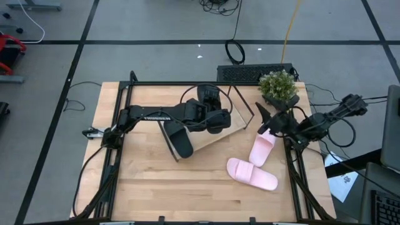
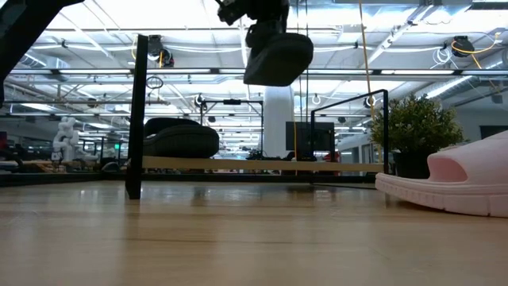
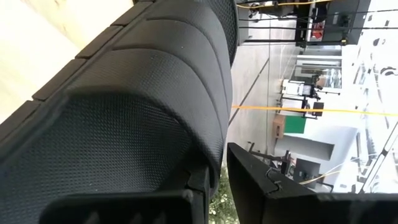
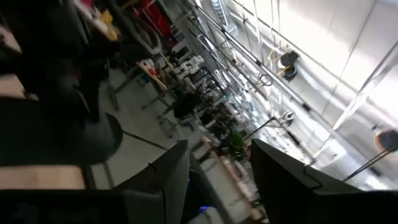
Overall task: Pick and place slides into the shelf
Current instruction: Put the black slipper on the shelf
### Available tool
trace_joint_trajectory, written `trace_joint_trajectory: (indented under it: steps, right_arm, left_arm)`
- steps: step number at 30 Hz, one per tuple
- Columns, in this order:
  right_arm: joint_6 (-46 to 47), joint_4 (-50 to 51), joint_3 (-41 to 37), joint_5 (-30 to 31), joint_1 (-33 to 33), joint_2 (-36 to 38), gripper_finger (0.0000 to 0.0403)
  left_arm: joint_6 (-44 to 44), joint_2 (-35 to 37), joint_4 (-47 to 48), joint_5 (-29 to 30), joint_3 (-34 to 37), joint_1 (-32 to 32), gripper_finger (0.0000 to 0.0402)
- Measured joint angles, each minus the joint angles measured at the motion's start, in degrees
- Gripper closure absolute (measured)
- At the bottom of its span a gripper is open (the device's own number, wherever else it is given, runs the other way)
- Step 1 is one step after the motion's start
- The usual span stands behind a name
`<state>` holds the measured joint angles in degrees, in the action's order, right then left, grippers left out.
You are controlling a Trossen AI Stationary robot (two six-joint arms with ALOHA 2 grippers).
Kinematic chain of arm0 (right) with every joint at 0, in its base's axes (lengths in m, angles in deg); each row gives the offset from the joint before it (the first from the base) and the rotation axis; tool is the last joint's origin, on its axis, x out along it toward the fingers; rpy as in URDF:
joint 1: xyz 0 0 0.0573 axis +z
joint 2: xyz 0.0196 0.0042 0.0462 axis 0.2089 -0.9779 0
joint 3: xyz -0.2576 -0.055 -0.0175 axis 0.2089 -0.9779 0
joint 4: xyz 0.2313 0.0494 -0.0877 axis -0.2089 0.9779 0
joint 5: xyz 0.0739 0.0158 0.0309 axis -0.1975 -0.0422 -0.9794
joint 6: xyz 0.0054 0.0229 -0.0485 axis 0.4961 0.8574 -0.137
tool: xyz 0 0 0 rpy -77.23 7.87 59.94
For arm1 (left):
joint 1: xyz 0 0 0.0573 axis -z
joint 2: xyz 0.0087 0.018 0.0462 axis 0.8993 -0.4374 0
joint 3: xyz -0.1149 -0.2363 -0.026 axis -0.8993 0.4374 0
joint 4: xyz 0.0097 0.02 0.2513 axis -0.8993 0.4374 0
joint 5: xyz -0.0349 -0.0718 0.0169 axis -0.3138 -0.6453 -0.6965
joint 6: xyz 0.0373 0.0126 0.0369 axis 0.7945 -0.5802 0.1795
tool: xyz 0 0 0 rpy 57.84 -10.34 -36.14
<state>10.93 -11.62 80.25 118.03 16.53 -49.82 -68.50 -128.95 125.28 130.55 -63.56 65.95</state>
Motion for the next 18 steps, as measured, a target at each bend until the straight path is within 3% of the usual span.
trace_joint_trajectory:
  steps: [10,13,18]
  right_arm:
    - [20.0,1.9,0.0,-6.6,7.0,-0.3,0.0243]
    - [28.9,5.9,0.0,-9.6,7.1,-0.9,0.0243]
    - [35.2,13.6,0.0,-10.9,5.0,-3.2,0.0243]
  left_arm:
    - [4.1,0.0,-8.0,0.1,0.0,-0.4,0.0355]
    - [7.2,0.0,-9.9,0.0,0.0,-0.4,0.0355]
    - [8.1,0.0,-10.5,-1.0,0.0,-0.4,0.0355]
